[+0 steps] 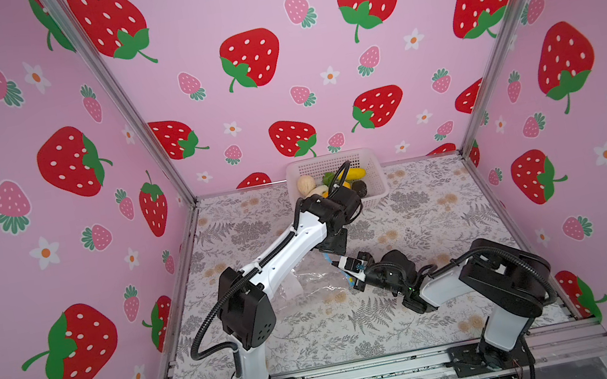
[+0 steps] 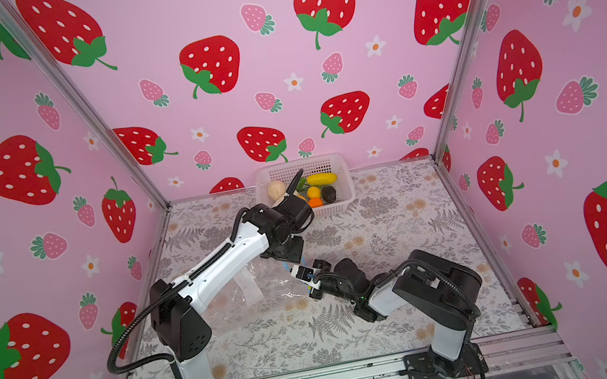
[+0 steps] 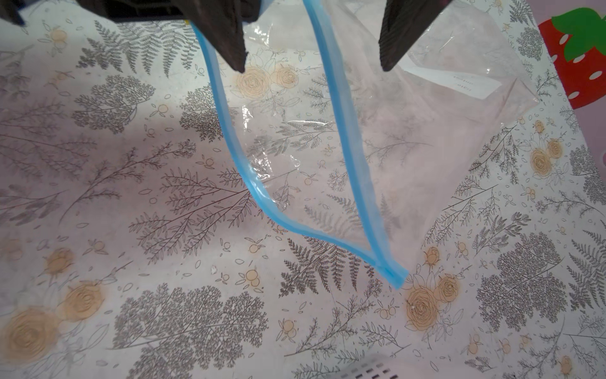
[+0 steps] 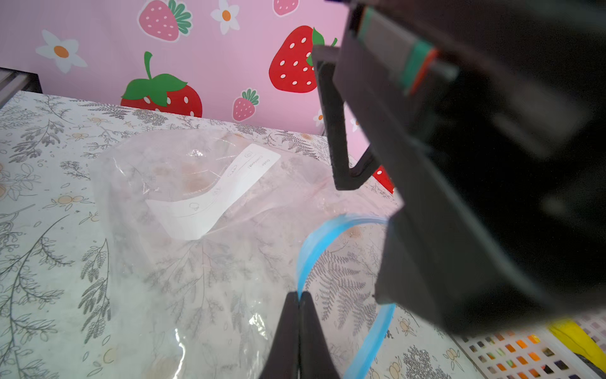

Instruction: Place the food in the zip-top bag and seal the zipper

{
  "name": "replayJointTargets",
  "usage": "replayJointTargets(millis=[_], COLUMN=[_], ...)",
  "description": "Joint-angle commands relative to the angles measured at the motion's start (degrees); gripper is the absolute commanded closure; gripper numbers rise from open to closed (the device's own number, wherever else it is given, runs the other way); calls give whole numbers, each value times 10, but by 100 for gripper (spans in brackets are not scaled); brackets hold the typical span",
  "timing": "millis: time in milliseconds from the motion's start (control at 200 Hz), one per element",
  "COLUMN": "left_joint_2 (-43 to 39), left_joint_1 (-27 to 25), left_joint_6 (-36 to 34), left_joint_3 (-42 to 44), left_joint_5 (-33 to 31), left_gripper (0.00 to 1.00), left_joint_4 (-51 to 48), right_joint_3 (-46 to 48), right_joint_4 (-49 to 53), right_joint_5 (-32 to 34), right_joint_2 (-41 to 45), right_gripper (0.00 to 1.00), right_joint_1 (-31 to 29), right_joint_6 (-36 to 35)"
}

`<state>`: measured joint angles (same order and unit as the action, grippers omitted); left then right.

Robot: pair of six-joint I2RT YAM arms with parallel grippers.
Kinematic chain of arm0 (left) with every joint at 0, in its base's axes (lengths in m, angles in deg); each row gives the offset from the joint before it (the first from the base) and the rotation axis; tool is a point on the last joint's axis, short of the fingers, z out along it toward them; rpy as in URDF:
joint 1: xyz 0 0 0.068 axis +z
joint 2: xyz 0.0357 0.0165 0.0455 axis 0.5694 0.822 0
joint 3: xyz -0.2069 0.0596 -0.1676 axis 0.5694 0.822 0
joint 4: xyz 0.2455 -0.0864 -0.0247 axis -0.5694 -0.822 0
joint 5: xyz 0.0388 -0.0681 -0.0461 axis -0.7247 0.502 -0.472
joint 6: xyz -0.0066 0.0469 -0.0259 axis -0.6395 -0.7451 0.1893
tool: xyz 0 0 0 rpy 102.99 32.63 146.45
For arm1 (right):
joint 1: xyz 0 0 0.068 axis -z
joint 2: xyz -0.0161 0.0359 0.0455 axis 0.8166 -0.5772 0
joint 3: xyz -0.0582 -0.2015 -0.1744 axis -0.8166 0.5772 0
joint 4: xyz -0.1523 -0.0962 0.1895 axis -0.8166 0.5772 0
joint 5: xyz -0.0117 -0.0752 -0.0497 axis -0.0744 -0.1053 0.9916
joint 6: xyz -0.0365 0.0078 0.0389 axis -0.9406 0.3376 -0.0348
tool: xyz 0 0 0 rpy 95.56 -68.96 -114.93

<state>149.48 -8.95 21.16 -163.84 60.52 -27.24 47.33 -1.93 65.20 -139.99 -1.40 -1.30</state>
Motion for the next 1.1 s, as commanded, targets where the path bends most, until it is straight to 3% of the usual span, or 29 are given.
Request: replayJointTargets(millis=[0,285,465,825,1095], left_joint_2=[8,31,35,36,35], left_joint_1=[-2,-24,-26,-26,-26], left_joint_6=[7,20,23,26,28], left_joint_3=[-30,-50,-46,-23,-16], left_joint_5=[-36,-125,-134,-127,-132], left_gripper=[36,50,60,63,74], left_joint_4=[-41,-72,-74,-61,-58], right_joint_3=[4,1,1,1,1], right_joint_4=[-27,-33,-34,-39,-43], right_joint_5=[5,5,6,7,7], right_joint_2=[-7,-15,-19,-22,-24], right_gripper=[100,100,100,100,100], right_joint_1=[-6,-6,-6,-6,-6], right_joint_6=[-10,0,1,4,8])
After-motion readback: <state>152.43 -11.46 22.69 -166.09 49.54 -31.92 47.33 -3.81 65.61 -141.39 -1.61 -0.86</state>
